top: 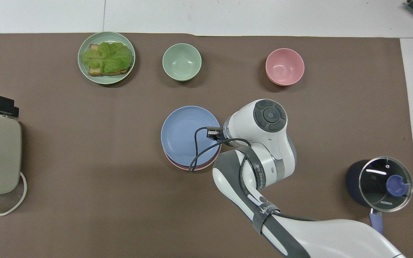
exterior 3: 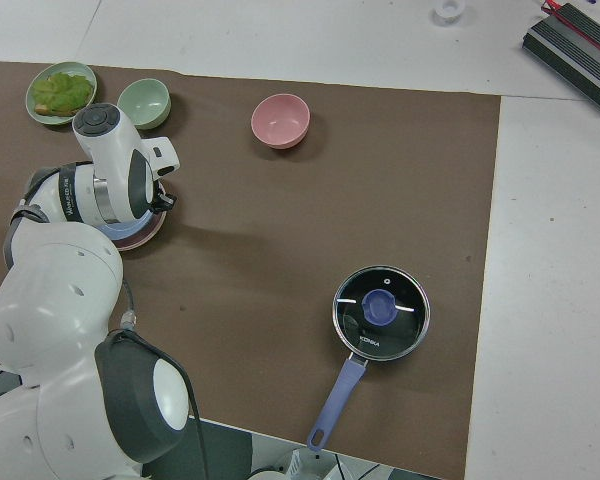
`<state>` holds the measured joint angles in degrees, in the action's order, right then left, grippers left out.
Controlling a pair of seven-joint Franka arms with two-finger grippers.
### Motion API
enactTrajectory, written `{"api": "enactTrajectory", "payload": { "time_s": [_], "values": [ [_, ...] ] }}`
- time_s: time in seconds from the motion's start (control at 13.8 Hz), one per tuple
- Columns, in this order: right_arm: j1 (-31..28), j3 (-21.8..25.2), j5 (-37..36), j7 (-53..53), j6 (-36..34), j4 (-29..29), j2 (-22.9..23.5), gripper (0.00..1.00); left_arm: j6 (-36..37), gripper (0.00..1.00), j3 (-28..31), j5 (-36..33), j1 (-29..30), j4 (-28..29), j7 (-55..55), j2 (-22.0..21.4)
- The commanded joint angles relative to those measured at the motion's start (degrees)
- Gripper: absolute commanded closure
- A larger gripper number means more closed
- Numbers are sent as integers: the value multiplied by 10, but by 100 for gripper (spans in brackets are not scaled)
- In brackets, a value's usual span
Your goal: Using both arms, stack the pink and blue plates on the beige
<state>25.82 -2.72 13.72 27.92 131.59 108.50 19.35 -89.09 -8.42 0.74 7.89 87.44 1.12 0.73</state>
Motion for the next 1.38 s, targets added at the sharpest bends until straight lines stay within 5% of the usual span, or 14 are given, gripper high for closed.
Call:
{"api": "enactTrajectory", "payload": {
  "time_s": [0.0,0.15,0.29,0.8,1.31],
  "values": [
    [-15,-4,17,-28,13,11,1,78,8,0,1,-7,0,2,0,-3],
    [-16,-4,17,-31,13,10,1,53,8,0,1,-7,0,2,0,-3],
    [-16,-4,6,-31,13,5,2,0,8,0,1,-7,0,2,0,-3],
    [-64,3,-99,-42,1,-10,-45,0,8,0,1,-7,0,2,0,-3],
    [-137,4,-147,-103,-95,-21,-135,0,8,0,1,-7,-1,2,0,-3]
  ]
}}
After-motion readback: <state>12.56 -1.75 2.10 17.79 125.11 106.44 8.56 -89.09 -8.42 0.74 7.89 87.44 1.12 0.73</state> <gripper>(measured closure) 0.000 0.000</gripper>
